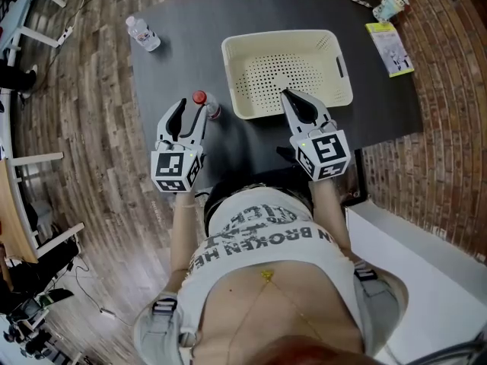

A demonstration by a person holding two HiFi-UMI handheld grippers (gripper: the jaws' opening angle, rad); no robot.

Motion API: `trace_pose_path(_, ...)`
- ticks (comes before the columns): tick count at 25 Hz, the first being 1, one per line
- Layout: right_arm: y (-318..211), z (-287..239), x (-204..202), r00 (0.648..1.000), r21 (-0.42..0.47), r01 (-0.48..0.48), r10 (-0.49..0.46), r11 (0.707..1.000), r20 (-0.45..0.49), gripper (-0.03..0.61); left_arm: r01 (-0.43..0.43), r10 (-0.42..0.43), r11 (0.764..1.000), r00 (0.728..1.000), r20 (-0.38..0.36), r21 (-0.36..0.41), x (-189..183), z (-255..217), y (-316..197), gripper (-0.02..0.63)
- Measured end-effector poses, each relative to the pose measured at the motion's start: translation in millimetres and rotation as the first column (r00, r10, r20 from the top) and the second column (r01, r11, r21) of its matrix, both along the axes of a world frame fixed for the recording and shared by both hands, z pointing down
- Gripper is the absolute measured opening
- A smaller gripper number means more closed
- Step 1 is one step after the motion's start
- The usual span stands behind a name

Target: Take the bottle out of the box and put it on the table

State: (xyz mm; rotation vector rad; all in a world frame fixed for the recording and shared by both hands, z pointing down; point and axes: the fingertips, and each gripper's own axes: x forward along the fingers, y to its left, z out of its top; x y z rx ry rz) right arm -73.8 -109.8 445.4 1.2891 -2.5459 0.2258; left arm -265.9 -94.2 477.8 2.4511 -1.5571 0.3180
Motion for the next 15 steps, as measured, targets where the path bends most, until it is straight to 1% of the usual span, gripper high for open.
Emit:
trace_pose_path(4, 0.0, -2.9, 3.6, 1.000, 0.017, 0.009, -0.009, 1.000, -0.001, 0.009, 0.009, -0.009, 1.000, 1.000, 0.007, 0.027, 0.4, -10.9, 5.9, 0.167)
trace_pose_path(7, -0.1, -3.3, 6.1, 1.000, 0.023, 0.007, -0.007, 1.000, -0.007, 0.009, -0.048, 0.047, 0.998, 0.998, 0.046, 0.032, 13.6, -13.9, 9.9, 0.153)
trace_pose_path(9, 0.2, -2.0, 8.1, 1.000, 0.021, 0.002, -0.001, 1.000, -0.009, 0.009, -0.090, 0.088, 0.996, 0.995, 0.056, 0.026, 24.4, -13.5, 11.6, 0.144)
trace_pose_path(10, 0.9, -0.8, 9.3, 1.000, 0.019, -0.001, 0.002, 1.000, -0.011, 0.009, -0.101, 0.100, 0.995, 0.994, 0.052, 0.027, 28.8, -13.5, 12.2, 0.114)
trace_pose_path(12, 3.6, 1.8, 11.5, 1.000, 0.014, -0.006, 0.006, 1.000, -0.013, 0.009, -0.114, 0.113, 0.993, 0.993, 0.030, 0.030, 35.9, -13.5, 13.5, 0.023)
trace_pose_path(15, 8.2, 4.0, 12.8, 1.000, 0.015, -0.006, 0.006, 1.000, -0.006, 0.009, -0.140, 0.140, 0.990, 0.990, -0.025, 0.018, 48.3, -11.6, 14.2, 0.008)
